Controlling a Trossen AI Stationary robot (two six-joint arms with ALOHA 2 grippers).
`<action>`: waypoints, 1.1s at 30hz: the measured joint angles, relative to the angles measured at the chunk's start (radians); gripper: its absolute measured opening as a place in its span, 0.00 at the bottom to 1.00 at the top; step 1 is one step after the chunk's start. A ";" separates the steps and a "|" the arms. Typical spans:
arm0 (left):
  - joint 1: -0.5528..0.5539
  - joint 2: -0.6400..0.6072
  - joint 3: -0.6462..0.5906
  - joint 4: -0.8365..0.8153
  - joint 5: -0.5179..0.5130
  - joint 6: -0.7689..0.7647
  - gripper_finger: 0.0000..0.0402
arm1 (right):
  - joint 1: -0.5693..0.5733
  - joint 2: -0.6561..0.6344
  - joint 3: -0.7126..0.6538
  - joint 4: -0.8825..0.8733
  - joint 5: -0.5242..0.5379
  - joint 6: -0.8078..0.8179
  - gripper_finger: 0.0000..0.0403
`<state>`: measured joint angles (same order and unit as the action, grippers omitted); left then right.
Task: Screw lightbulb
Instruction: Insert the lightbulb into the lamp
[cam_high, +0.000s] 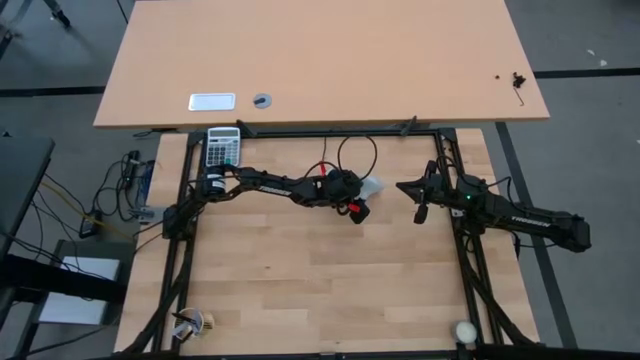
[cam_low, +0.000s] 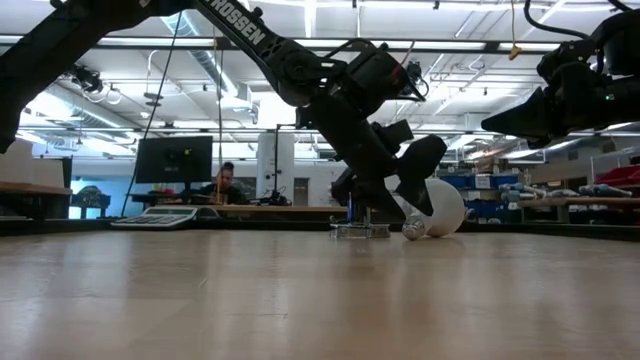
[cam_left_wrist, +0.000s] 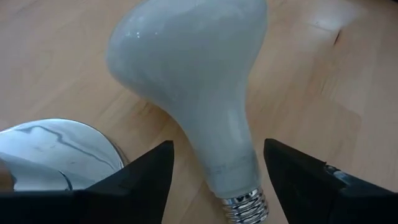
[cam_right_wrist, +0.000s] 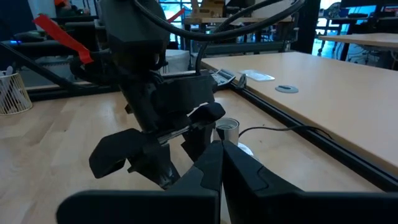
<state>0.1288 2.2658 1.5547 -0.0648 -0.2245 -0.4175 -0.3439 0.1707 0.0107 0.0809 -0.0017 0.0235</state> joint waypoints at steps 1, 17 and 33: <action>0.000 0.000 0.000 -0.001 0.000 0.000 0.63 | 0.000 0.000 0.000 -0.001 0.000 0.000 0.04; -0.005 0.010 0.139 -0.354 0.017 0.239 0.50 | 0.000 0.000 0.000 0.000 0.000 0.000 0.04; -0.006 0.011 0.169 -0.354 0.059 0.278 0.25 | 0.000 0.000 0.000 0.000 0.000 0.000 0.04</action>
<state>0.1230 2.2763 1.7233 -0.4188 -0.1660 -0.1390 -0.3436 0.1711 0.0105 0.0810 -0.0015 0.0235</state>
